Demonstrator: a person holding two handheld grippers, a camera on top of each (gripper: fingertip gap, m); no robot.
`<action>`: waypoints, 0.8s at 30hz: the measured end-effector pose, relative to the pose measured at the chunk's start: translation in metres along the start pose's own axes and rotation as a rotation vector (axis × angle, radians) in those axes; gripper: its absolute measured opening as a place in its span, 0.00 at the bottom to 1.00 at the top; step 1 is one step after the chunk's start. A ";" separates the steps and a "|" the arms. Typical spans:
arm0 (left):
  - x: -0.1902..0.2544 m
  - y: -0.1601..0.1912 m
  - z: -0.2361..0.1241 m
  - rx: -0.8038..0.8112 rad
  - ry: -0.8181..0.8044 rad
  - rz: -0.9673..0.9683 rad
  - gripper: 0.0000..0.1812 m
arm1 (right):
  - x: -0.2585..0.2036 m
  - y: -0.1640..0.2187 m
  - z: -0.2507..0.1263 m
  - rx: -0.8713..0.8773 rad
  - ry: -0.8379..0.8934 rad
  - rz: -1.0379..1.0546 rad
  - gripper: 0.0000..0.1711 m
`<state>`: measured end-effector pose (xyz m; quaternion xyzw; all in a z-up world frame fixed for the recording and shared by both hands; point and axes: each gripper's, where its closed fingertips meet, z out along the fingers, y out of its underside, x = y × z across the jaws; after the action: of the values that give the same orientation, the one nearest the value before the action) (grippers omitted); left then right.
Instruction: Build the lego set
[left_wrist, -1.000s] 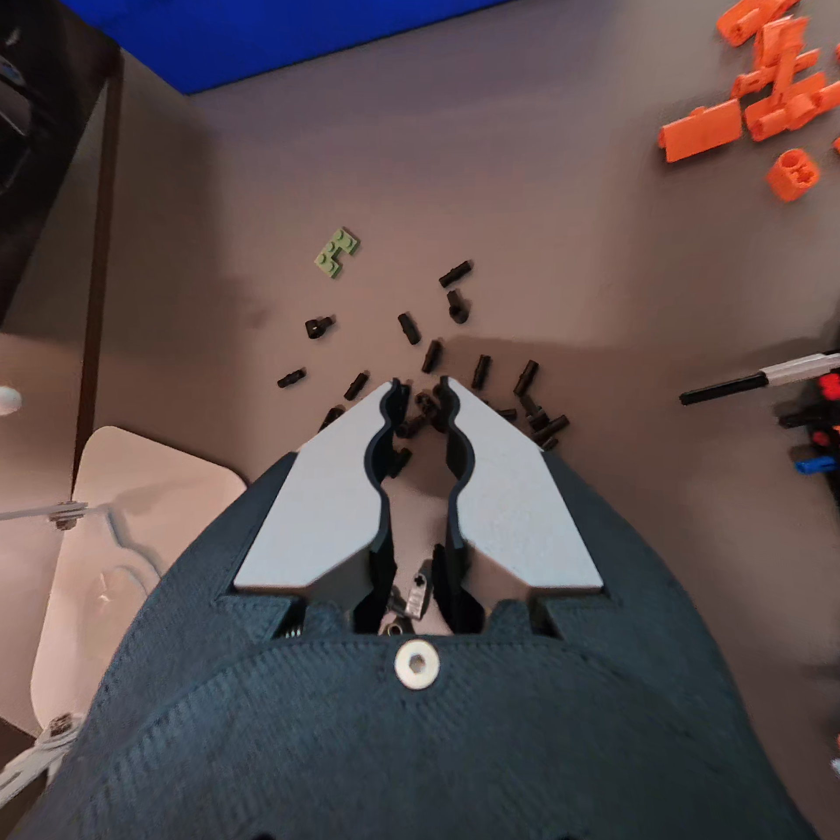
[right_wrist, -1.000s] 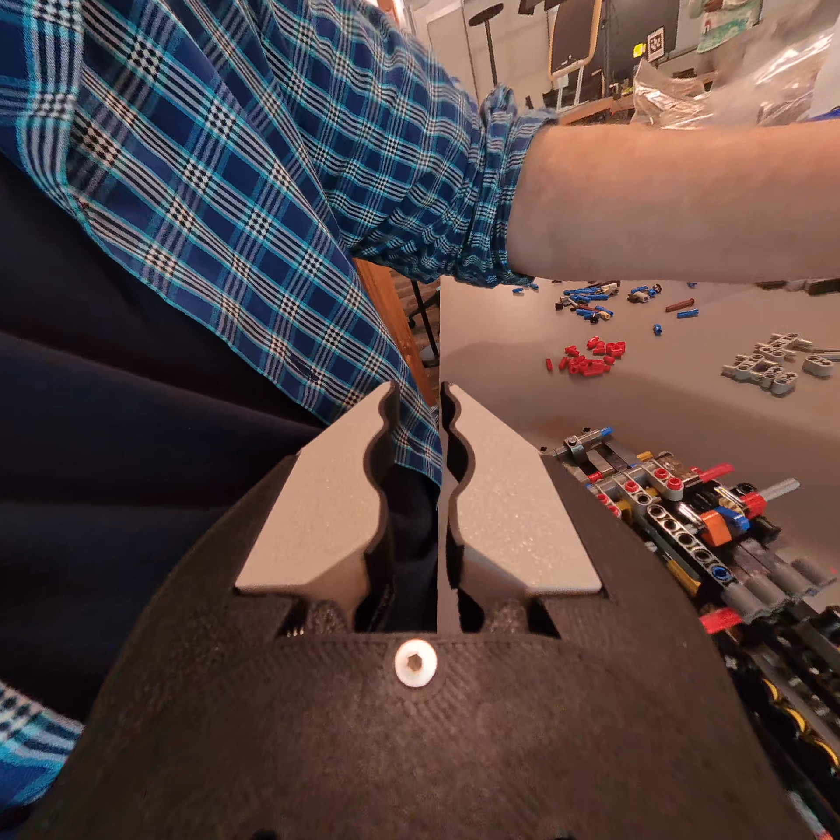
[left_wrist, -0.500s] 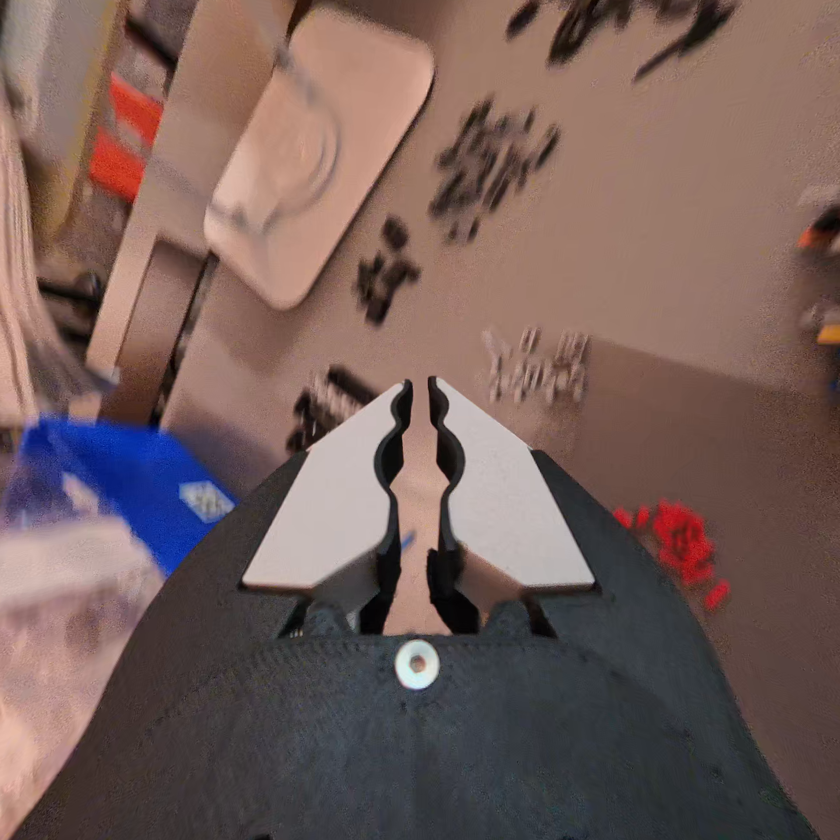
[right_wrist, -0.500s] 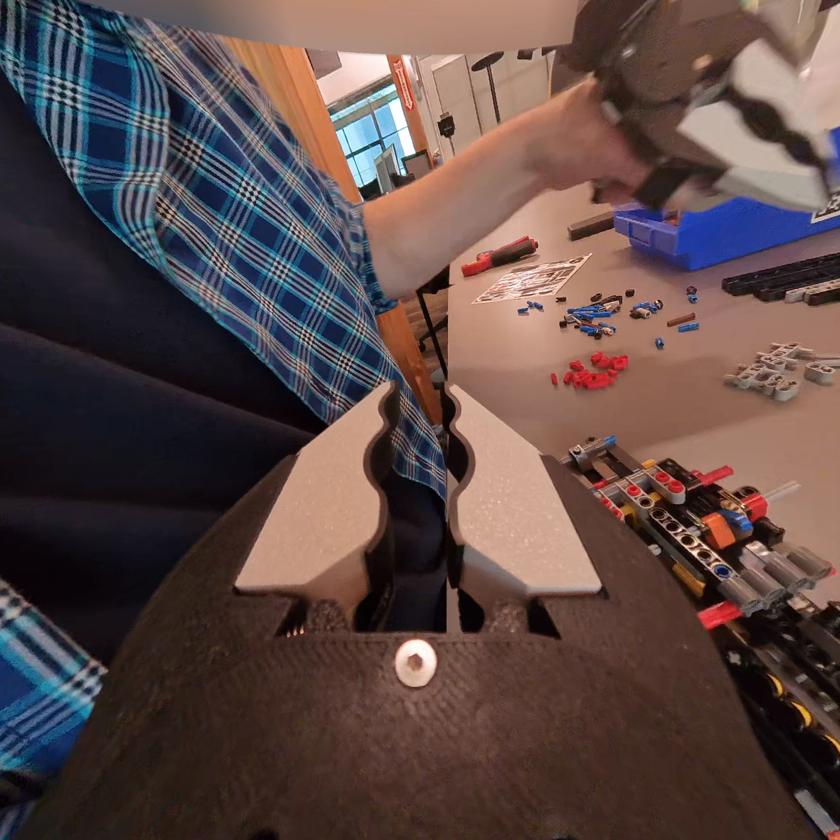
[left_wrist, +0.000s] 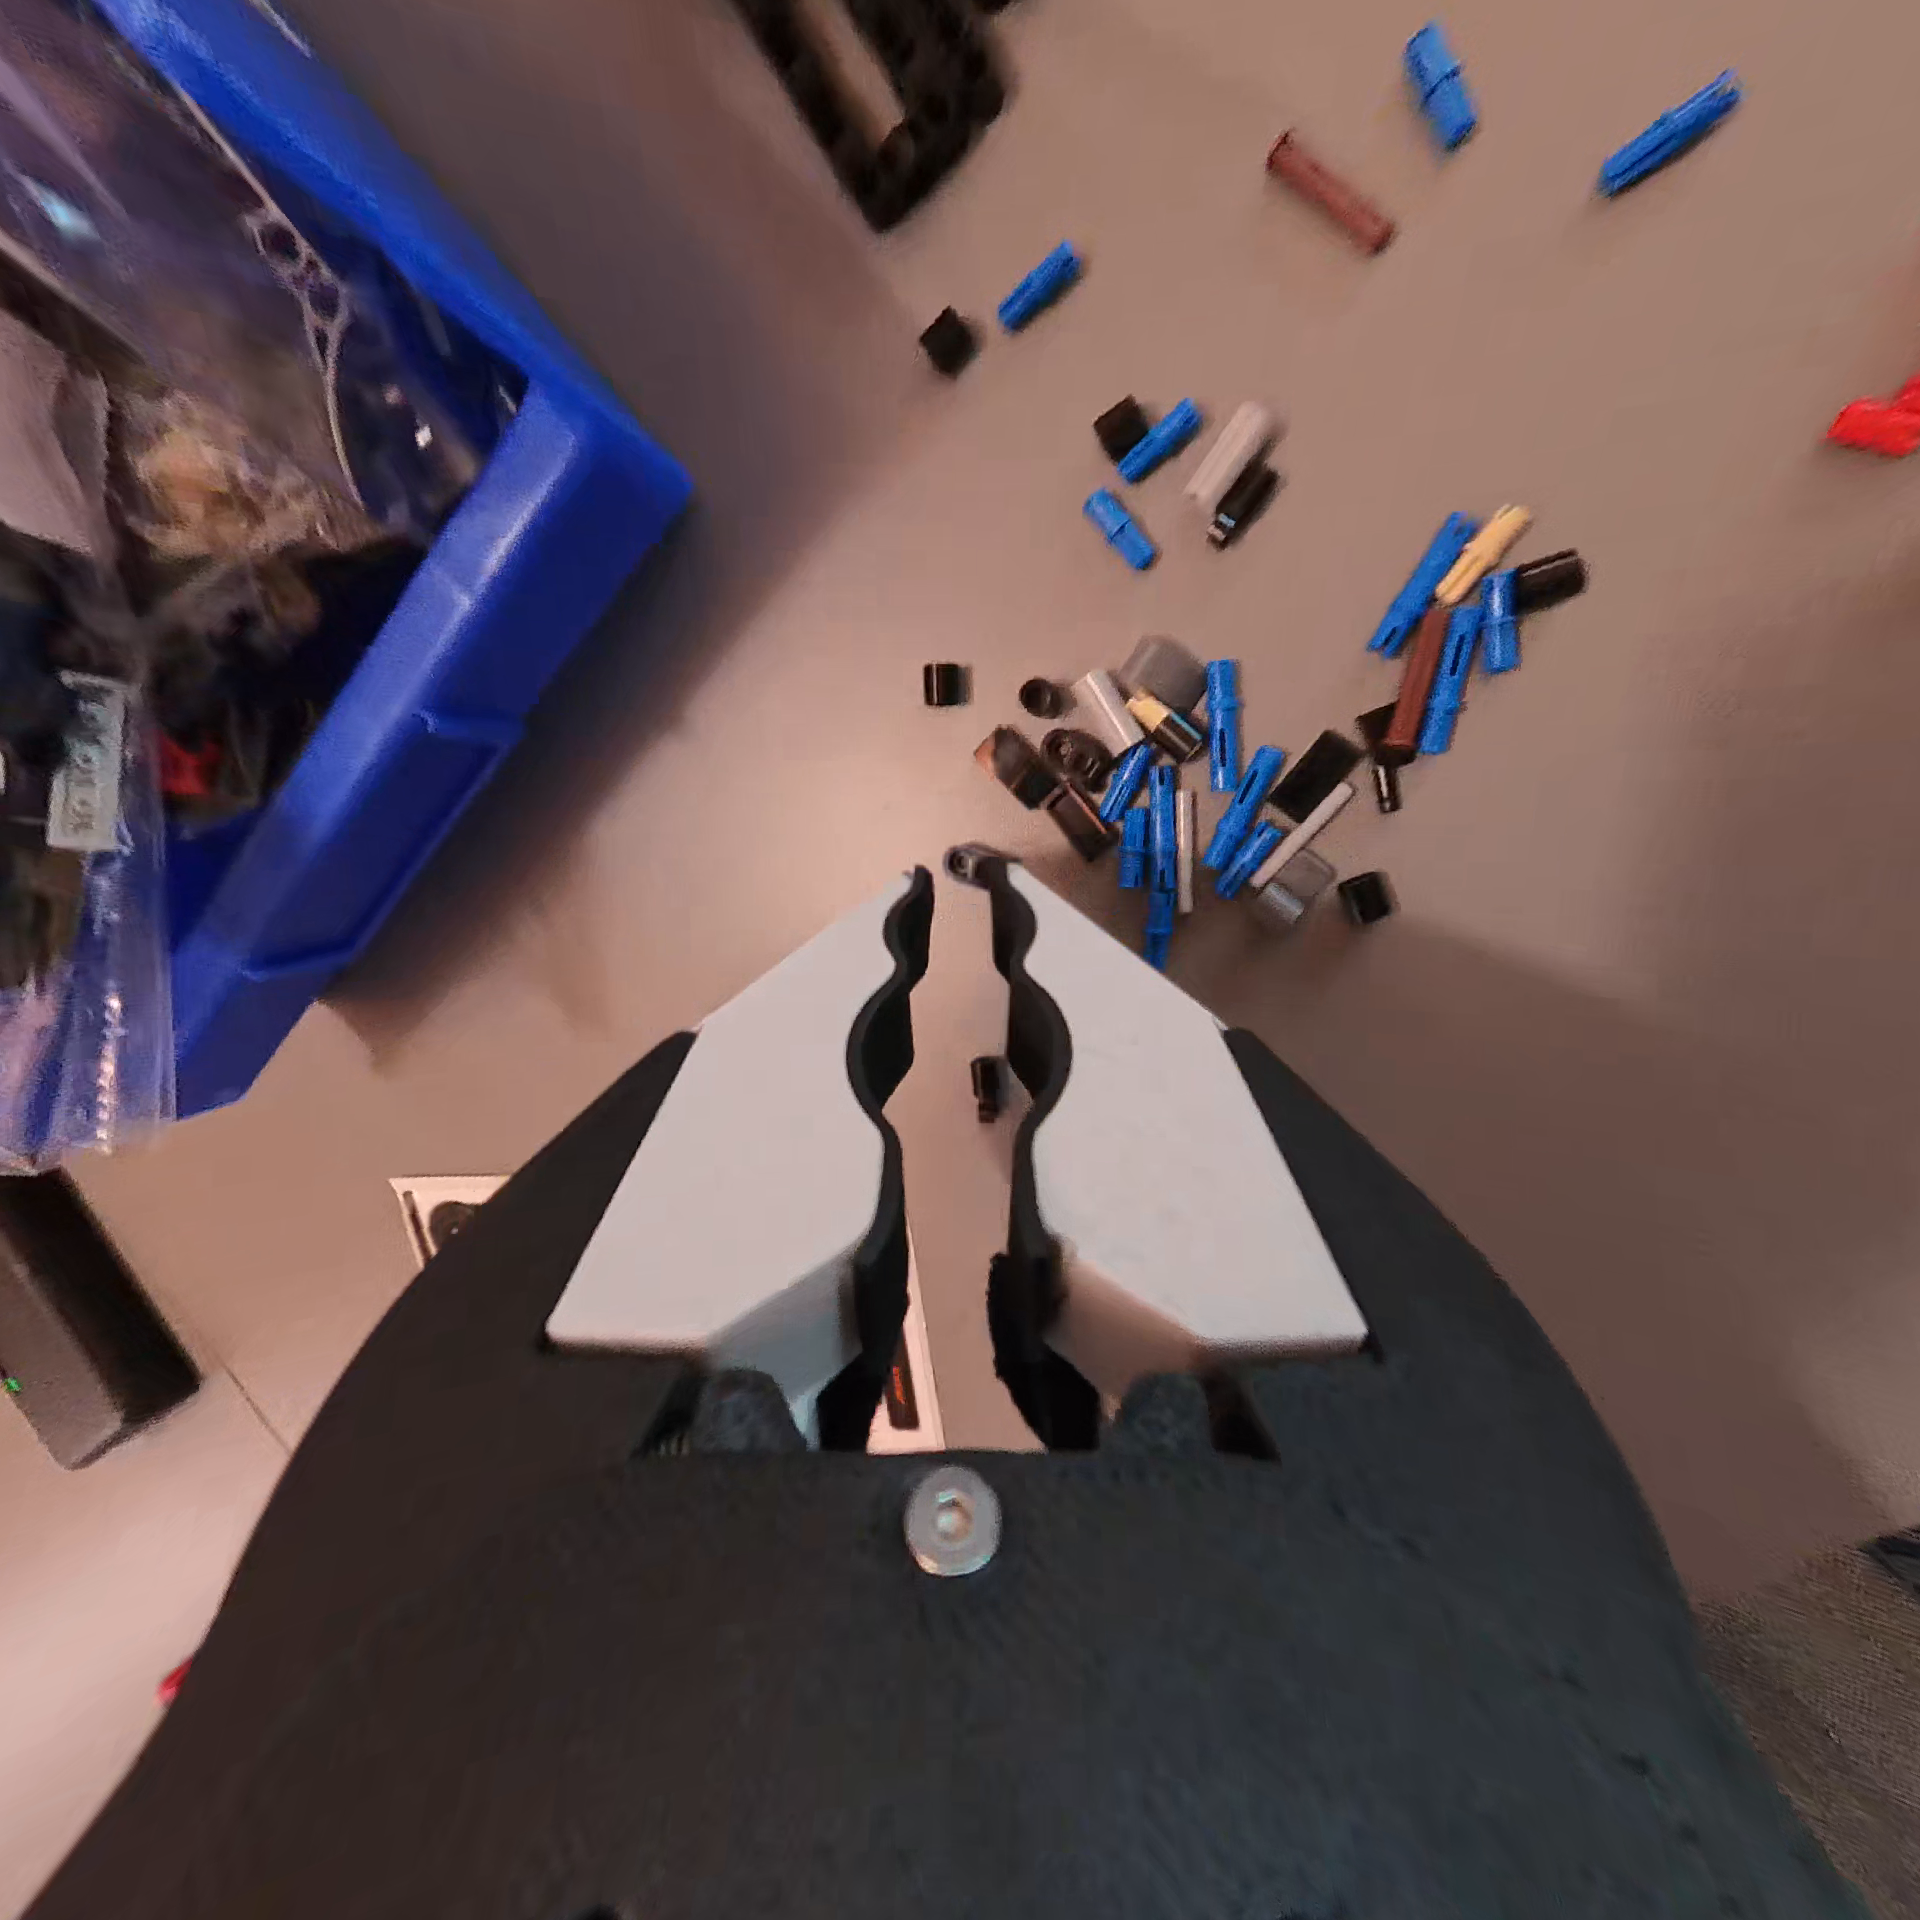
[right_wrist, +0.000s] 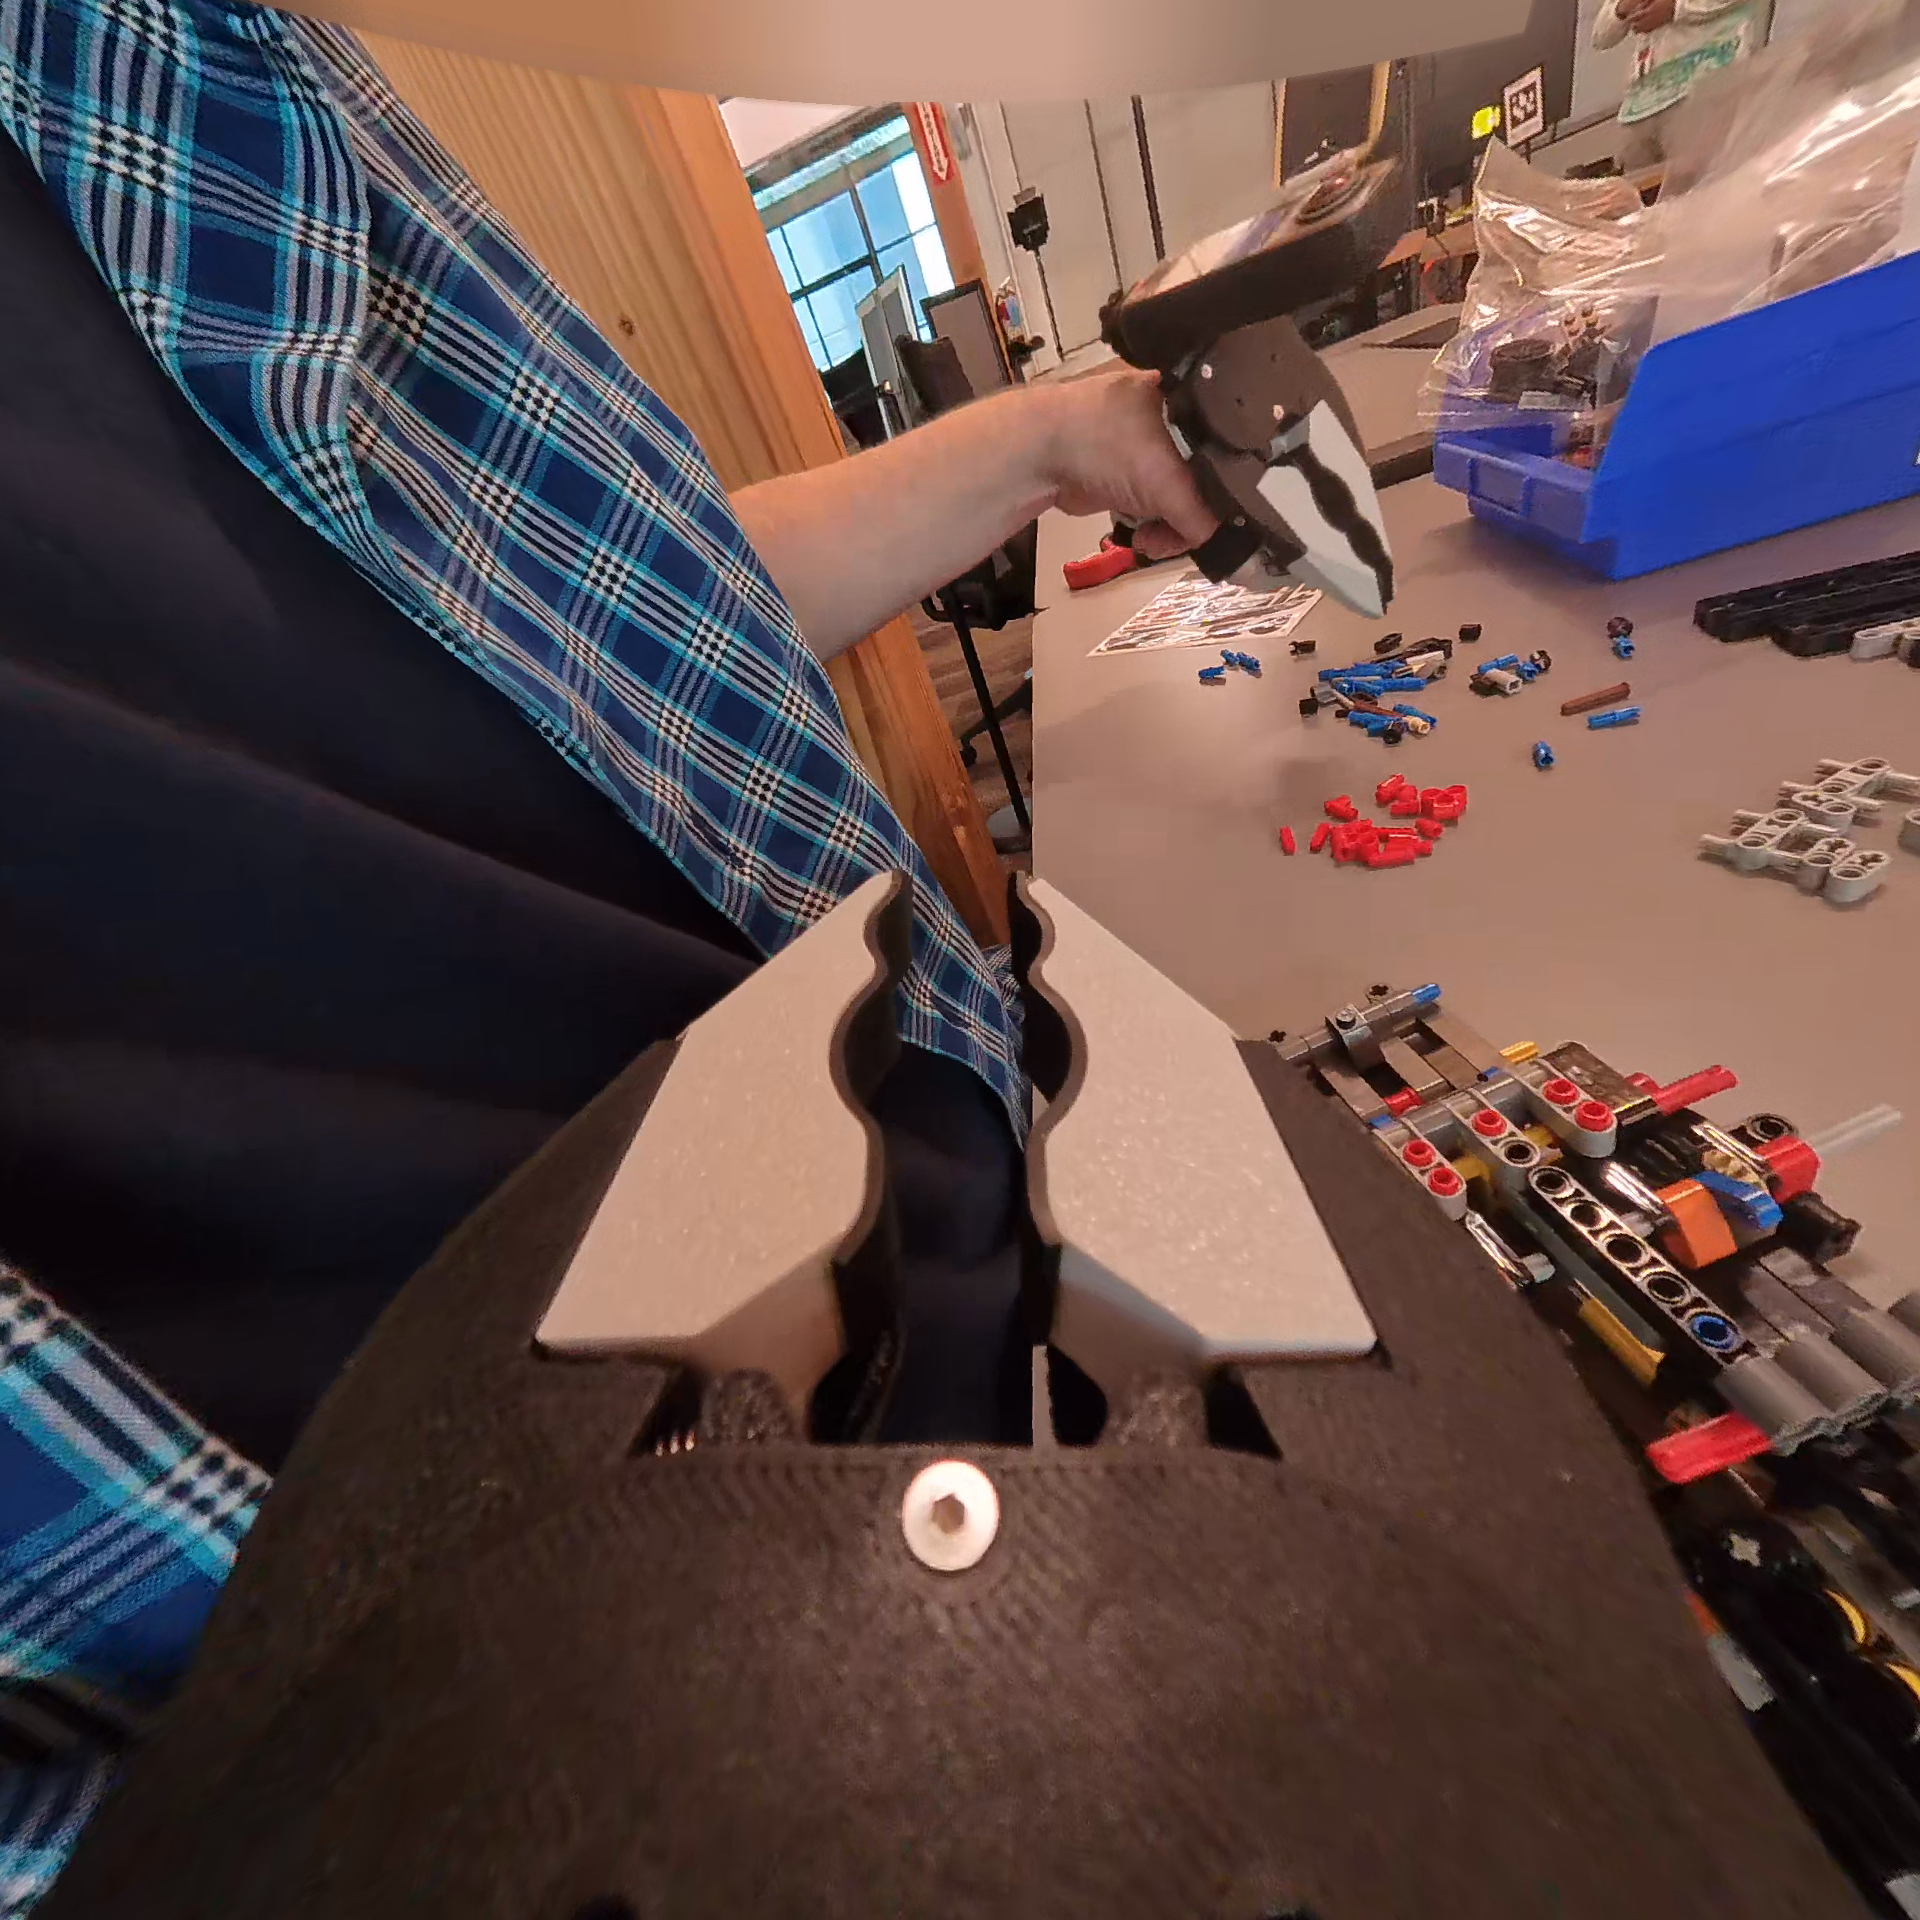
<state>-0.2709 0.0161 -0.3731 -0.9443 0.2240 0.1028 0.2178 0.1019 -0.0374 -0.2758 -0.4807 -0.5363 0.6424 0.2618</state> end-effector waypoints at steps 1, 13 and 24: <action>-0.001 0.003 0.001 -0.001 0.000 -0.010 0.05 | 0.000 0.000 0.000 -0.002 0.000 0.000 0.09; 0.000 0.003 0.019 0.027 0.097 0.000 0.08 | 0.001 0.000 0.000 -0.001 -0.005 0.004 0.09; -0.008 0.002 0.012 0.082 0.103 -0.067 0.05 | 0.002 0.000 0.000 0.000 -0.007 0.007 0.09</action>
<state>-0.2798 0.0232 -0.3818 -0.9456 0.2073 0.0375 0.2479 0.1011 -0.0355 -0.2762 -0.4803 -0.5355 0.6452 0.2575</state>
